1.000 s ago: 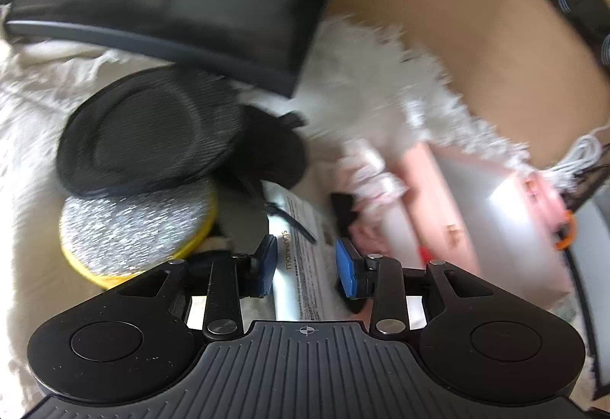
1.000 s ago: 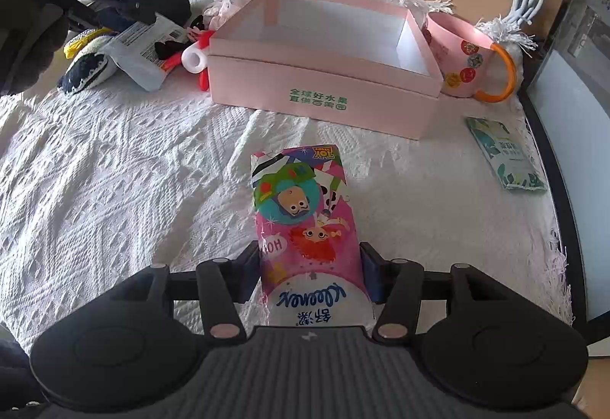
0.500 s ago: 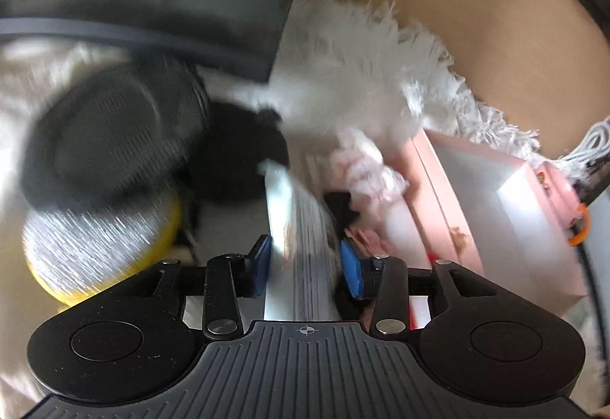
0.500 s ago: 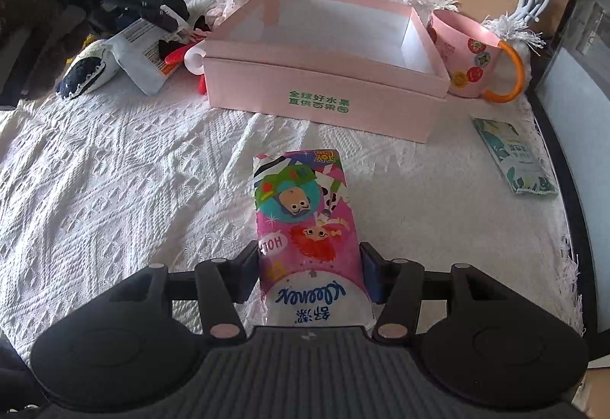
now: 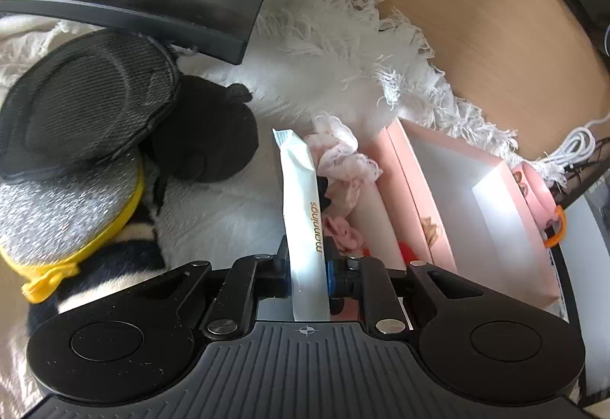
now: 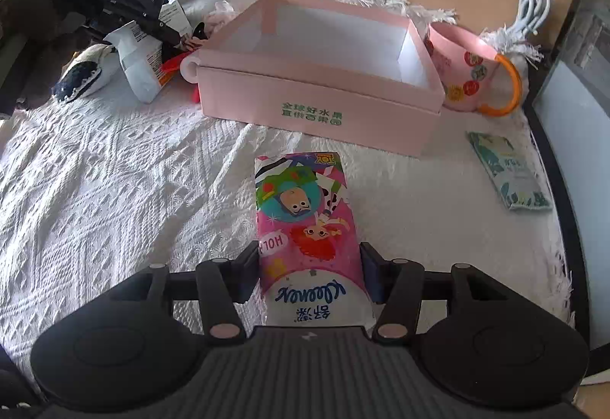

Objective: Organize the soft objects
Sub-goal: 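Grasp the white strip with the left gripper while the right gripper holds the tissue pack, then drop the tissue pack into the pink box with the right gripper while the left carries the strip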

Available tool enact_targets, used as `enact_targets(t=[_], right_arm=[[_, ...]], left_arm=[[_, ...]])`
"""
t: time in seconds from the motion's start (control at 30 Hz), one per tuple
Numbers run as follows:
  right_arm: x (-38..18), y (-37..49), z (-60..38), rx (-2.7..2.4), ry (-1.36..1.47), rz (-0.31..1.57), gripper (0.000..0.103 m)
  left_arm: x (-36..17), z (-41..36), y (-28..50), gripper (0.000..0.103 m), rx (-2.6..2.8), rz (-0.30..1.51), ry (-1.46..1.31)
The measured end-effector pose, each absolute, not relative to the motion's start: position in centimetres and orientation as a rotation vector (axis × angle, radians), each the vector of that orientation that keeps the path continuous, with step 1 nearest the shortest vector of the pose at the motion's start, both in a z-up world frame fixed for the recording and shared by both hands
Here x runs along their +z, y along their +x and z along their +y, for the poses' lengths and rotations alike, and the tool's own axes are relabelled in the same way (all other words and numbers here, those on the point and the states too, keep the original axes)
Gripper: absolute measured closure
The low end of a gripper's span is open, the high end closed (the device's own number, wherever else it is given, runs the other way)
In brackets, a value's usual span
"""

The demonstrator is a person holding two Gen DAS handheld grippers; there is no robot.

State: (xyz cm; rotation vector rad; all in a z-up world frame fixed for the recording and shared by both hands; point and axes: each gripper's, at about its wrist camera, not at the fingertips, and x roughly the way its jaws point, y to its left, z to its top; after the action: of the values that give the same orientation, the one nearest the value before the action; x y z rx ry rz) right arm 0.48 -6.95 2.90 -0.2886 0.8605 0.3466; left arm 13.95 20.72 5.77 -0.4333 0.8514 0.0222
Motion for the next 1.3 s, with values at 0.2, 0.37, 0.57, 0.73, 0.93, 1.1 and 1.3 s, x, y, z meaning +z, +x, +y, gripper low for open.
enact_targets(t=[0.2,0.37,0.57,0.73,0.93,1.1,1.3], right_arm=[[3.4,0.1,-6.5,0.38,-0.323,0.838,0.05],[3.7,-0.4,-6.0,0.41,-0.344,0.821,0.05],[4.3,-1.6,-5.8,0.437,-0.378,0.801,0.05],[4.8,-2.5,-6.5,0.427,-0.397,0.799,0.05],[6.4,-3.9,-8.3,0.376,-0.371,0.784,0.05],[7.9,-4.6,-9.6,0.326,-0.344,0.743,0.05],[8.2,-4.8,-10.0,0.301,-0.314,0.721,0.05]], left_arm=[[5.9,20.9,10.7,0.086,0.014,0.833,-0.422],[6.5,21.0,6.3,0.086,0.0,0.804,-0.421],[7.5,20.3,2.1,0.086,-0.021,0.79,-0.428],[8.0,19.1,-1.1,0.086,-0.056,0.787,-0.441],[8.5,15.4,-3.7,0.086,-0.213,0.85,-0.433],[10.2,11.9,-2.4,0.086,-0.366,0.839,-0.463],[14.7,9.5,6.3,0.079,-0.362,0.589,-0.522]])
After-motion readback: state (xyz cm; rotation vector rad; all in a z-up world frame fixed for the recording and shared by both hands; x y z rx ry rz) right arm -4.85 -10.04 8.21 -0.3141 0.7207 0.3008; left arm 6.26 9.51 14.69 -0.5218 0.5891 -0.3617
